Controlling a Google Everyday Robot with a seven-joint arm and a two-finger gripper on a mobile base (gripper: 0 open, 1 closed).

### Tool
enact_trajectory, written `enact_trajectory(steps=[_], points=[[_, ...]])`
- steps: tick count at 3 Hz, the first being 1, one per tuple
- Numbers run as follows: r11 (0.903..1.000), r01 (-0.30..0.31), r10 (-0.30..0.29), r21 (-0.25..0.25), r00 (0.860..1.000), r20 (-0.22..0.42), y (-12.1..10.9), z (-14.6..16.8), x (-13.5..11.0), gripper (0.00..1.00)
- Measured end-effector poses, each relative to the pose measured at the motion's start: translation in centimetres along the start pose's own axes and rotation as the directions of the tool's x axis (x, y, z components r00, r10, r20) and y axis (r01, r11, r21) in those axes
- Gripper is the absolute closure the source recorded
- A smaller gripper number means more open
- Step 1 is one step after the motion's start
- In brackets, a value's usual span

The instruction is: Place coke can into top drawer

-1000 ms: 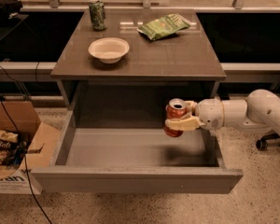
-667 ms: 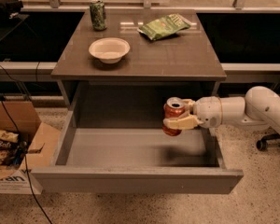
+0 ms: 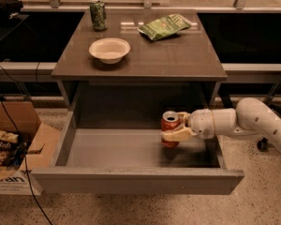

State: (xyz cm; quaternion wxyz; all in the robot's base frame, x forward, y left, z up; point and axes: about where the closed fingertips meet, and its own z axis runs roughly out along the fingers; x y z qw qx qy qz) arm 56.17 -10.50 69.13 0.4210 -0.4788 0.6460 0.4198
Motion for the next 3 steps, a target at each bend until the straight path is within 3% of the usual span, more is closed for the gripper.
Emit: enact_trajectory(steps=[2, 3], points=[[0.9993, 0.038, -0.038, -0.002, 0.993, -0.110, 0.8, 4.3, 1.3, 0.59], [0.9992, 0.039, -0.039, -0.006, 0.993, -0.114, 0.9, 4.8, 1.4, 0.35]])
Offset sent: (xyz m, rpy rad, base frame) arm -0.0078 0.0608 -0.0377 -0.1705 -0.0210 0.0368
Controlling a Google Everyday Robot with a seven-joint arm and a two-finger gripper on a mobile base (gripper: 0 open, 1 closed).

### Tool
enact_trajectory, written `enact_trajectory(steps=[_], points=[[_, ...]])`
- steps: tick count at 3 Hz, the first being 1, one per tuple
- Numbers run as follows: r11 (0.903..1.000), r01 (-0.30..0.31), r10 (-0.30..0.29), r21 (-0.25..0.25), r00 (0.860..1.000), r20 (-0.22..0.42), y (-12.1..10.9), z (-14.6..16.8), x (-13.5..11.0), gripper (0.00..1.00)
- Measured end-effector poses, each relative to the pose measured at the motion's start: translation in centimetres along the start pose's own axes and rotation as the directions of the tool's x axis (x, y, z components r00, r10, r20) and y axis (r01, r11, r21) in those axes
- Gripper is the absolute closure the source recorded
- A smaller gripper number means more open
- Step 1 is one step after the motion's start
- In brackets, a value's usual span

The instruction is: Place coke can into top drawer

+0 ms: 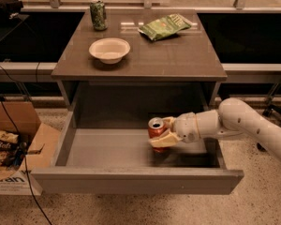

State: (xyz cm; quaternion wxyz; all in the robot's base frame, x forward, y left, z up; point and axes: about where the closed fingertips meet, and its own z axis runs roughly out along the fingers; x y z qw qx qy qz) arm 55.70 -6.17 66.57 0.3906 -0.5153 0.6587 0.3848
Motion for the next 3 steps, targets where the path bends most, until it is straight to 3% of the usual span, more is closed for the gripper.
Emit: enact_trajectory(steps=[1, 2, 3], points=[[1.0000, 0.001, -0.001, -0.004, 1.000, 0.000, 0.08, 0.24, -0.04, 0.11], [1.0000, 0.001, -0.001, -0.008, 1.000, 0.000, 0.14, 0.41, -0.07, 0.00], [1.0000, 0.001, -0.001, -0.008, 1.000, 0.000, 0.15, 0.41, -0.07, 0.00]])
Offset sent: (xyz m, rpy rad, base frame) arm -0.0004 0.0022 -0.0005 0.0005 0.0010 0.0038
